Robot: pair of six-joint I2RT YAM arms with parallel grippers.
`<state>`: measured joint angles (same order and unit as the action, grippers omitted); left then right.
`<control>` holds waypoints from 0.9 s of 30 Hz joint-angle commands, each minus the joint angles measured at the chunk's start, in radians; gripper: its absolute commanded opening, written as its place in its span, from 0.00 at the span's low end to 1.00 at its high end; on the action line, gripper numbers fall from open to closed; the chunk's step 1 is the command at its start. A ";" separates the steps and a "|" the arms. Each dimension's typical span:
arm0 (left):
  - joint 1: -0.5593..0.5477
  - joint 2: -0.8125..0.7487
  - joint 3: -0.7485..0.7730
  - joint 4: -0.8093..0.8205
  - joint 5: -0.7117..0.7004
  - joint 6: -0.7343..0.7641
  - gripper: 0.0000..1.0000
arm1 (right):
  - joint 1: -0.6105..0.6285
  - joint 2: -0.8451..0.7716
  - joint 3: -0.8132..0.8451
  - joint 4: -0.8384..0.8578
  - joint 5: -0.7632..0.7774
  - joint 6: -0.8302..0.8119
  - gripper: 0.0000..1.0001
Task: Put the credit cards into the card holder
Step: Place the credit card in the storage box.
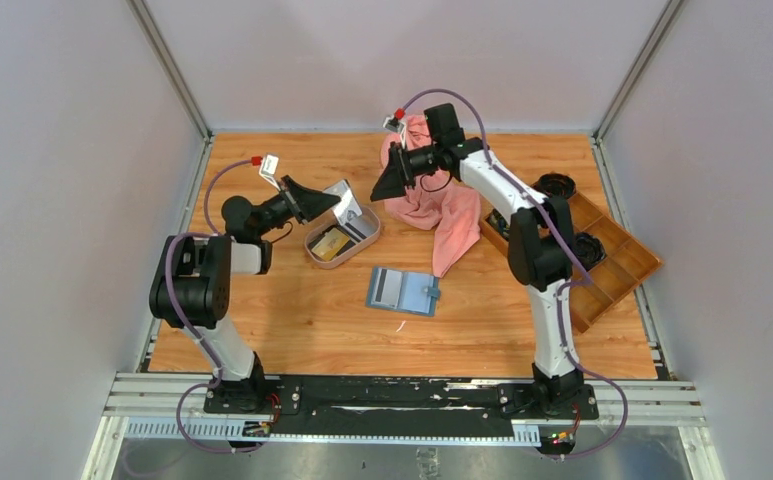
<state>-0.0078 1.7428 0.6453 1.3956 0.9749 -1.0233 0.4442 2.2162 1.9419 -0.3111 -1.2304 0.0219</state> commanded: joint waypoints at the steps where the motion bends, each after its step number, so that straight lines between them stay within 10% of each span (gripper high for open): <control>1: 0.005 -0.057 0.008 0.114 0.086 0.025 0.00 | -0.007 -0.135 0.020 -0.161 -0.042 -0.226 0.56; 27: -0.101 -0.416 -0.044 0.112 0.198 -0.080 0.00 | 0.069 -0.439 -0.099 -0.230 -0.093 -0.114 0.49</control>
<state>-0.0933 1.4109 0.6167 1.4647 1.1435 -1.0359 0.4850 1.8984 1.9099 -0.5240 -1.2987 -0.1276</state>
